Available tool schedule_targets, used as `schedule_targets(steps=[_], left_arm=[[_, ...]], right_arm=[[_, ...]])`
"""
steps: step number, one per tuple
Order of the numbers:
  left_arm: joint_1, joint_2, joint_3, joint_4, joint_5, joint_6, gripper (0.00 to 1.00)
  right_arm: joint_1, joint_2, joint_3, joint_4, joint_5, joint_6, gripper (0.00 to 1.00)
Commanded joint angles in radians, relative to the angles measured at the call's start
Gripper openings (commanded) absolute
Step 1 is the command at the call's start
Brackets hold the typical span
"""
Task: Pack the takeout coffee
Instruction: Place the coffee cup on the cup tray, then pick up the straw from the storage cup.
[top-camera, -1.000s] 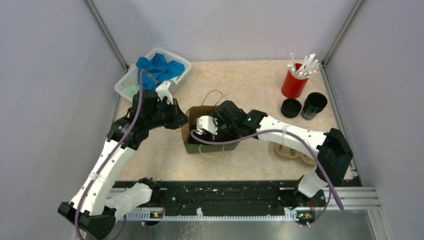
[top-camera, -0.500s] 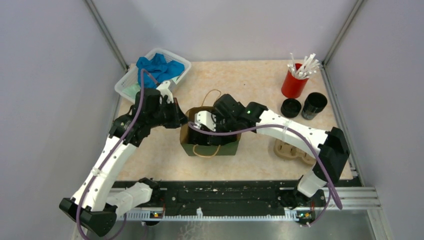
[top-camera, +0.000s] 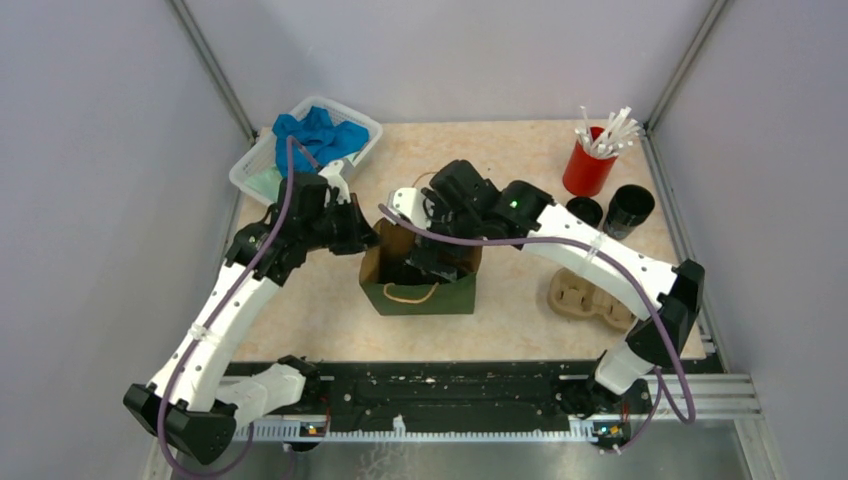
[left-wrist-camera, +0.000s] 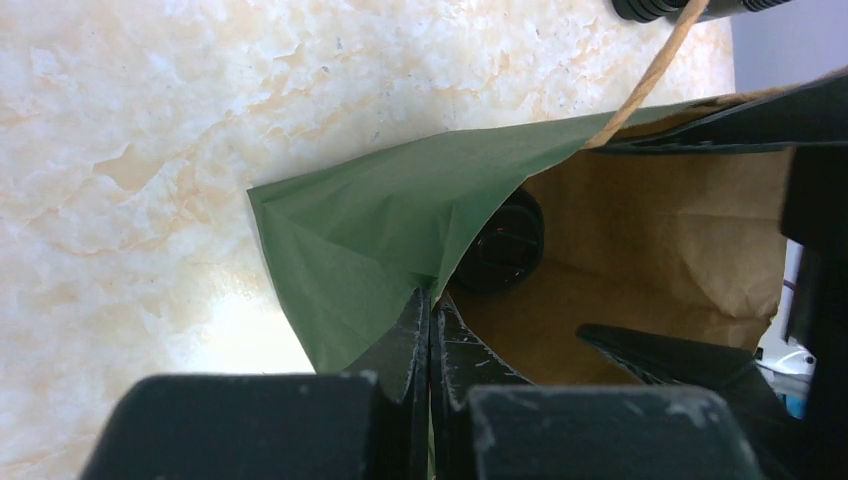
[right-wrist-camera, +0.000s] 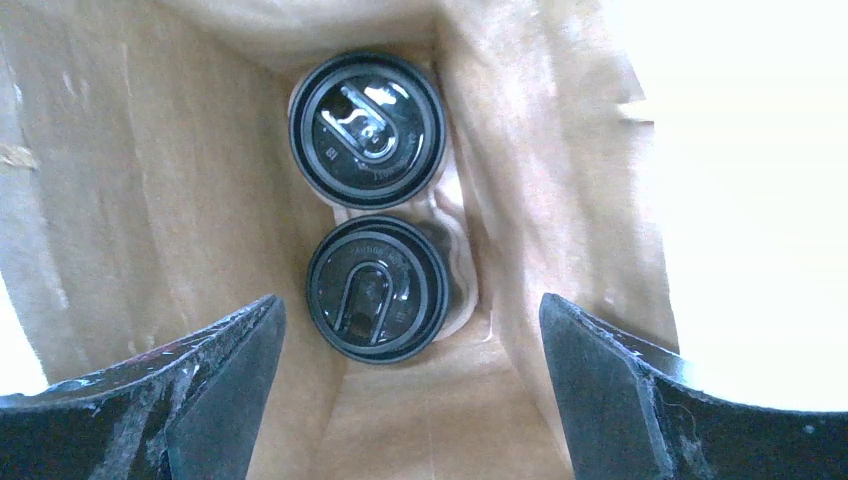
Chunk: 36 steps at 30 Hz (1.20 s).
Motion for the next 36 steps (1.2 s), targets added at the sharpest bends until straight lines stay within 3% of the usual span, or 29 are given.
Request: schedule_targets(steps=[1,9,14,16,20,26,28,32,36], left_arm=[[-0.002,0.010,0.056,-0.012,-0.017,-0.013,0.00],[-0.002,0.038,0.083,-0.044,-0.013,-0.011,0.05],[-0.002,0.040,0.099,-0.066,-0.040,-0.004,0.19],[-0.002,0.044,0.109,-0.075,-0.052,0.005,0.28],[-0.002,0.057,0.145,-0.084,-0.062,0.038,0.47],[-0.002,0.064,0.230,-0.122,-0.059,0.127,0.69],[-0.002,0.047,0.236,-0.115,-0.043,0.163,0.74],[-0.002,0.015,0.236,-0.102,-0.033,0.219,0.77],[-0.002,-0.005,0.227,-0.076,-0.039,0.231,0.78]], right_arm=[[0.000,-0.075,0.125,-0.040,0.055,0.106,0.96],[0.000,-0.149,0.301,-0.025,0.095,0.254,0.96],[-0.029,-0.231,0.309,0.097,0.398,0.341,0.99],[-0.107,-0.259,0.267,0.143,0.473,0.380,0.99],[-0.379,-0.259,0.205,0.197,0.483,0.544,0.99],[-0.702,-0.096,0.186,0.242,0.401,0.677,0.94],[-0.752,-0.012,0.201,0.246,0.397,0.654,0.92],[-0.811,0.121,0.227,0.316,0.436,0.592,0.76],[-0.817,0.283,0.351,0.370,0.512,0.517,0.76]])
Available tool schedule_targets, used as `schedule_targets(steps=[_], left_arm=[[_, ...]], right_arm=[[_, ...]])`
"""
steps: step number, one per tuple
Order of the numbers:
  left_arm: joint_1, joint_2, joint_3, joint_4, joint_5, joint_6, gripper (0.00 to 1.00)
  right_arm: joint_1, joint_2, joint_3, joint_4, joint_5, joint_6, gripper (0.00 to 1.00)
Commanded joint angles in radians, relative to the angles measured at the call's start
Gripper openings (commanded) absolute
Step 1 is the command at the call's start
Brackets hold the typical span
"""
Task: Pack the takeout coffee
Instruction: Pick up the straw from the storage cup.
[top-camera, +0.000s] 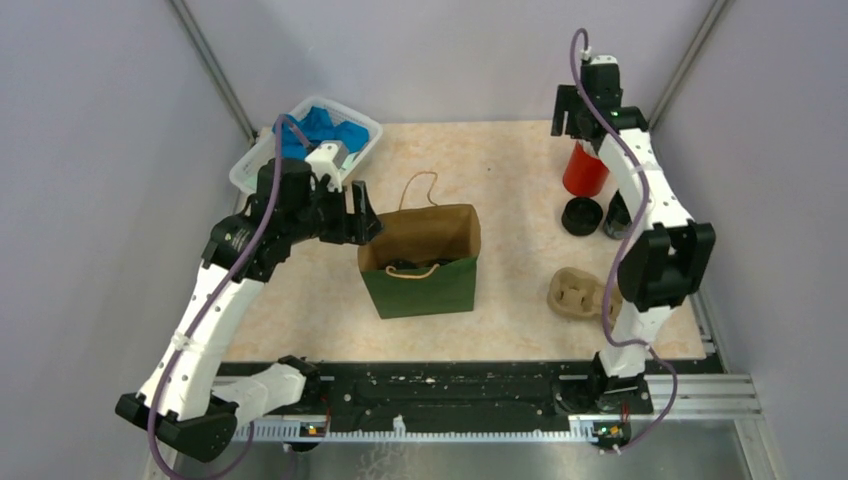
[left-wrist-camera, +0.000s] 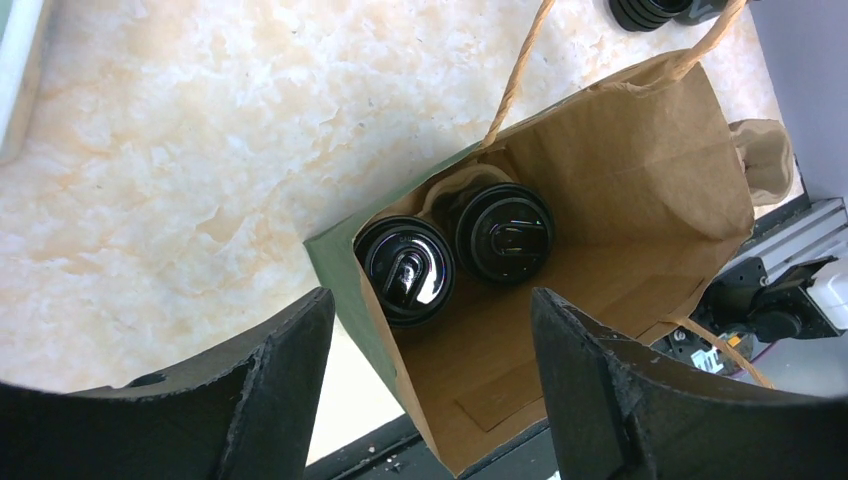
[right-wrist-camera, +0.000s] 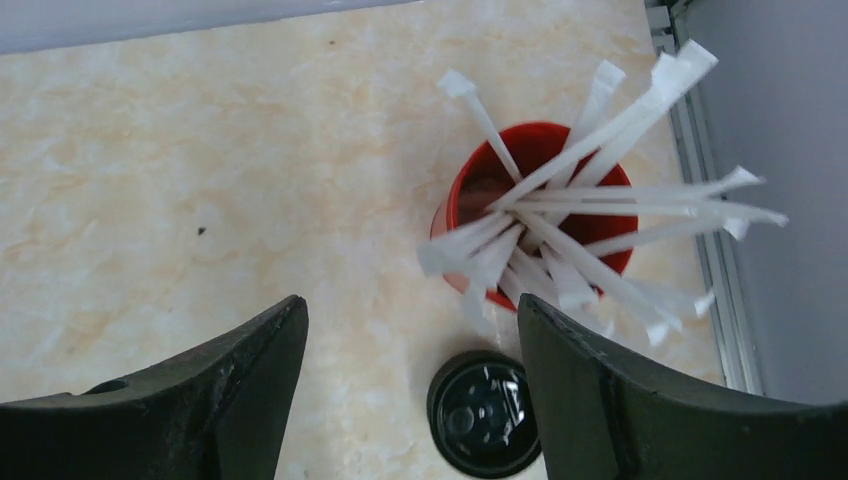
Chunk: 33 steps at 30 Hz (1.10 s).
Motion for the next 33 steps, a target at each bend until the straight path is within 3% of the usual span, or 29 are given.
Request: schedule_targets(steps=[1,7,13,18,22,25,33], left_arm=[[-0.002,-0.034,0.022,0.046,0.011,0.051,0.78],[-0.002,-0.040,0.030,0.053,-0.012,0.041,0.78],[-0.002,-0.026,0.056,0.020,-0.046,0.038,0.78],[-0.002,-0.015,0.059,0.024,-0.054,0.038,0.78],[-0.002,-0.002,0.061,0.028,-0.040,0.029,0.77],[-0.002,-0.003,0.063,0.027,-0.037,0.023,0.77],[-0.002,-0.043,0.060,0.037,-0.053,-0.023,0.77]], right_arm=[[-0.002,0.131,0.183,0.112,0.091,-0.078,0.76],[-0.013,0.344,0.401,0.096,0.152,-0.123,0.70],[-0.029,0.425,0.454,0.132,0.208,-0.167,0.60],[-0.048,0.475,0.502,0.133,0.209,-0.186,0.35],[-0.052,0.484,0.499,0.137,0.215,-0.201,0.24],[-0.054,0.496,0.508,0.135,0.214,-0.215,0.00],[-0.048,0.410,0.686,0.154,0.186,-0.265,0.00]])
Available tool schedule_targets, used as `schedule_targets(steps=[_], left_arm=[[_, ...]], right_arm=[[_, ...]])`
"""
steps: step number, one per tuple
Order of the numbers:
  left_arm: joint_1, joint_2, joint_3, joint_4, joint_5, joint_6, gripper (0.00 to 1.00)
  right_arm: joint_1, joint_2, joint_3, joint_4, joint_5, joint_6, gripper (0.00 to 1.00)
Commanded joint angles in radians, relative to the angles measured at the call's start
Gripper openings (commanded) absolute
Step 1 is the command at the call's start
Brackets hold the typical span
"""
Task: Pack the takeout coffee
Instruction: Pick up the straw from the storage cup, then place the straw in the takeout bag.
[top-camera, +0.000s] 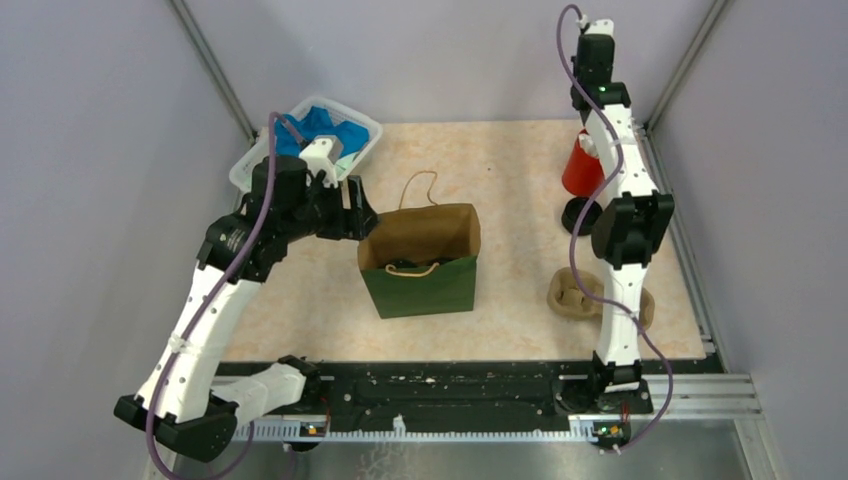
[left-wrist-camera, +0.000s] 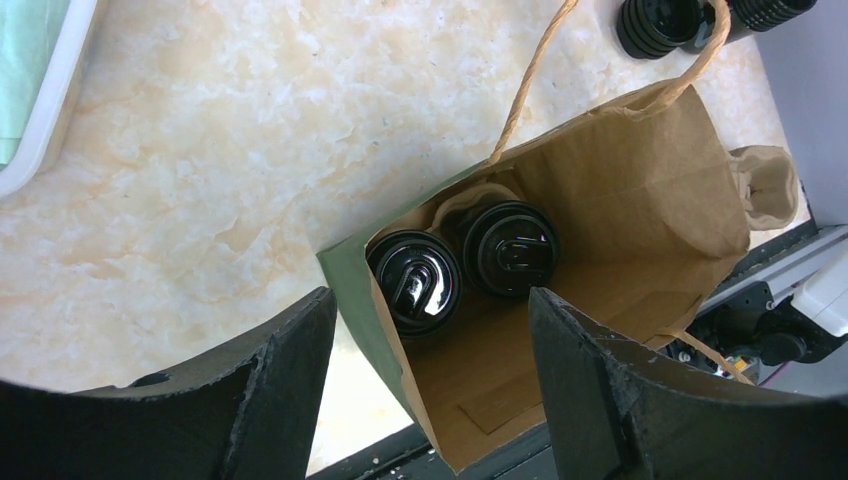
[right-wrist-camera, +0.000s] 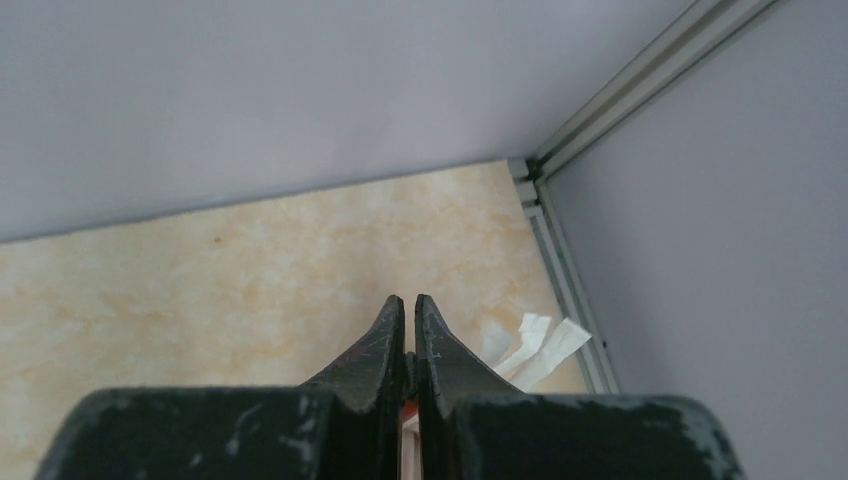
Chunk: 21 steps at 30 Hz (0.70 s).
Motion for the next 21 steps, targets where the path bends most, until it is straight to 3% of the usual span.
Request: schedule_targets(steps=[1,6,11,16,21], left_arm=[[-0.002,-0.043,0.026,0.042,-0.008,-0.048,0.77],[-0.002,-0.056,0.039,0.067,0.005,-0.089,0.77],[-0.002,-0.069,0.066,0.088,0.033,-0.134,0.78],[-0.002,-0.087,0.088,0.077,0.049,-0.155,0.77],[-0.002,-0.119,0.080,0.066,0.074,-0.183,0.77]], right_arm=[[0.004,-0.122,0.133,0.082,-0.014,-0.053,0.00],[0.004,-0.293,0.129,0.048,-0.073,-0.041,0.00],[0.004,-0.567,-0.045,0.043,-0.311,0.135,0.00],[0.004,-0.868,-0.324,0.167,-0.661,0.310,0.00],[0.007,-1.057,-0.505,0.252,-1.216,0.459,0.00]])
